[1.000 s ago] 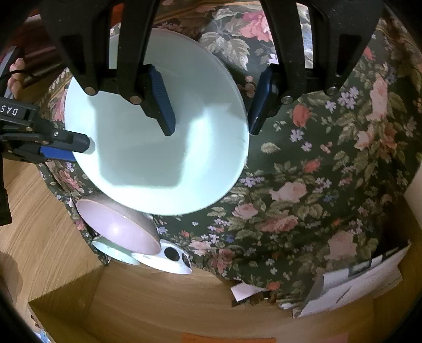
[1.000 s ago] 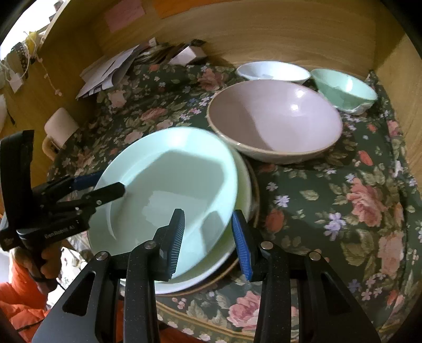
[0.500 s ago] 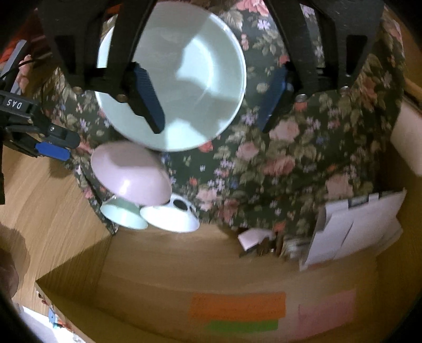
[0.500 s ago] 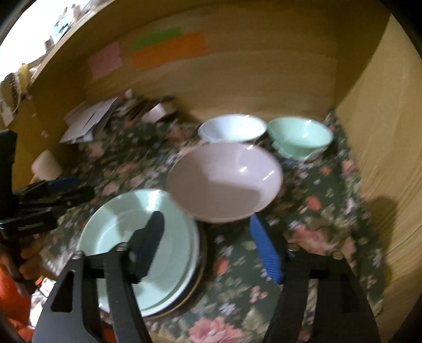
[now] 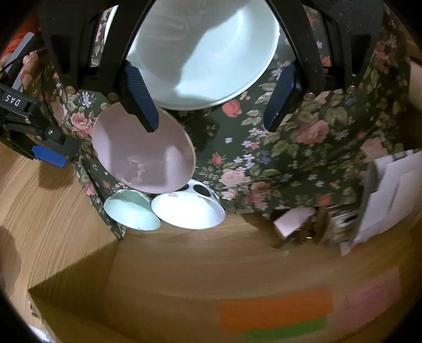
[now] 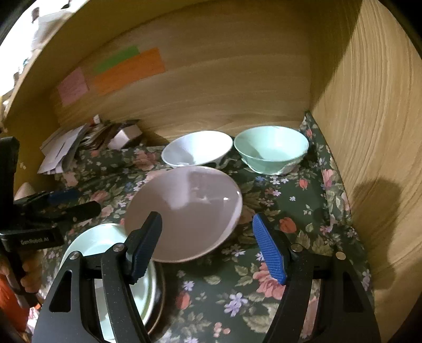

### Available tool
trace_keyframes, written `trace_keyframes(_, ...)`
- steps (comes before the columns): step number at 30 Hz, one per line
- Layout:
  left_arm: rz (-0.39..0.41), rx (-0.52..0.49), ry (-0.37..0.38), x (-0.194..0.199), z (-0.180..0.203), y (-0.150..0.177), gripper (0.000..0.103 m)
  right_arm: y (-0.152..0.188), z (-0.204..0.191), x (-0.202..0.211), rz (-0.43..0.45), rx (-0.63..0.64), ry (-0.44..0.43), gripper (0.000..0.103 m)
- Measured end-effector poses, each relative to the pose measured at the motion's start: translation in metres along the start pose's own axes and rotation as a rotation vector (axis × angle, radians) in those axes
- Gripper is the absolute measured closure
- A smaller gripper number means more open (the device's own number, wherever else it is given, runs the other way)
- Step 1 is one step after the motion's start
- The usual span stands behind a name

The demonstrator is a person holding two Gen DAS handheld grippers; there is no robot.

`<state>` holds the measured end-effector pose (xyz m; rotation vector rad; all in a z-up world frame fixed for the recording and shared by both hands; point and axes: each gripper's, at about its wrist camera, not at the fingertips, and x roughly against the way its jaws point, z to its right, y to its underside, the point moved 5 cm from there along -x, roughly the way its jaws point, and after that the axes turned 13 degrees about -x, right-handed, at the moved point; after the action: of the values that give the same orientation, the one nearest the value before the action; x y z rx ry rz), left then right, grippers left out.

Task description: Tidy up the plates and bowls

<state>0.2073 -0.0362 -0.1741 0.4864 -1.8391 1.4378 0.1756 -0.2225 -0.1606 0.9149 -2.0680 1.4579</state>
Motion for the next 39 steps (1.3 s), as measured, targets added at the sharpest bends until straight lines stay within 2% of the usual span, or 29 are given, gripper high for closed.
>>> trace_keyframes(10,-0.067,-0.022,0.027,-0.046,0.009,-0.007,0.023,0.000,0.017,-0.030,-0.040,-0.021,0.018,0.035)
trace_keyframes(14,-0.088,-0.033,0.041,-0.059,0.011,-0.008,0.036,0.003,0.025,-0.045,-0.069,-0.038,0.022,0.036)
trace_keyframes(16,-0.098,-0.036,0.048,-0.065,0.013,-0.008,0.039,0.005,0.027,-0.050,-0.083,-0.045,0.020,0.040)
trace_keyframes(19,-0.113,-0.039,0.065,-0.073,0.015,-0.008,0.050,0.008,0.031,-0.057,-0.110,-0.064,0.003,0.048)
trace_keyframes(21,-0.120,-0.049,0.076,-0.078,0.018,-0.009,0.065,0.011,0.032,-0.062,-0.133,-0.074,-0.011,0.058)
trace_keyframes(23,-0.128,-0.052,0.092,-0.083,0.020,-0.009,0.069,0.013,0.032,-0.065,-0.153,-0.080,-0.022,0.061)
trace_keyframes(31,-0.147,-0.047,0.133,-0.092,0.025,-0.010,0.074,0.018,0.027,-0.077,-0.209,-0.080,-0.054,0.066)
trace_keyframes(34,-0.164,-0.052,0.158,-0.098,0.032,-0.010,0.078,0.020,0.024,-0.080,-0.216,-0.069,-0.059,0.072)
trace_keyframes(39,-0.160,-0.074,0.135,-0.098,0.038,-0.011,0.079,0.019,0.022,-0.078,-0.201,-0.049,-0.027,0.074)
